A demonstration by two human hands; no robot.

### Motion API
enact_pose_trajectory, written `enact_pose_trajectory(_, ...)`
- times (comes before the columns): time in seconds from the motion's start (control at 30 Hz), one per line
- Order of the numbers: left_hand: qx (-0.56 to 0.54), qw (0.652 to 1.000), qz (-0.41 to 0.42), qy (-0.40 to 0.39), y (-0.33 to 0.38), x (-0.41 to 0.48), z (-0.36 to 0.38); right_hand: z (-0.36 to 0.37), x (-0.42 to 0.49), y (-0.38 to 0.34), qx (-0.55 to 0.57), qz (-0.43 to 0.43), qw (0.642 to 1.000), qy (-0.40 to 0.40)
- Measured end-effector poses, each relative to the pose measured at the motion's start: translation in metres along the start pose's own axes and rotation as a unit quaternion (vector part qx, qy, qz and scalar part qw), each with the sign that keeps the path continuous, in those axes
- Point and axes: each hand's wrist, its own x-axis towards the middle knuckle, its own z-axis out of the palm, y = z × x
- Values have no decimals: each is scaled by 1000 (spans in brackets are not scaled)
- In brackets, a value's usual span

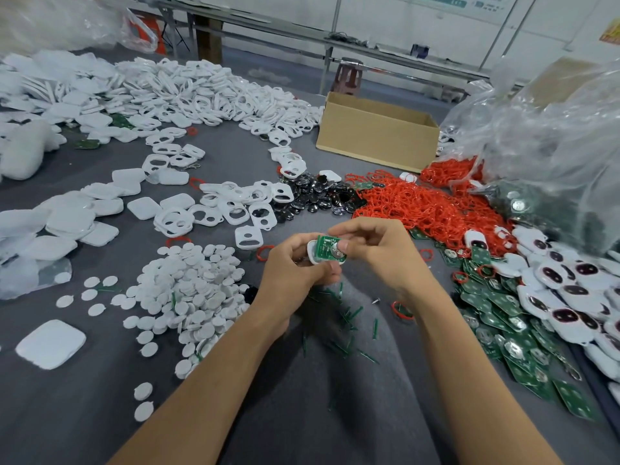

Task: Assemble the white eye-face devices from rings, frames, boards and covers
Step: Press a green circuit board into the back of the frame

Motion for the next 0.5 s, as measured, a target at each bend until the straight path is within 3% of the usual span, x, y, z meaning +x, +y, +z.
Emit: enact_pose_trajectory(0.5,-11,1000,-4,-11,3,-1,-3,3,-3,-3,-149,-56,987,-20)
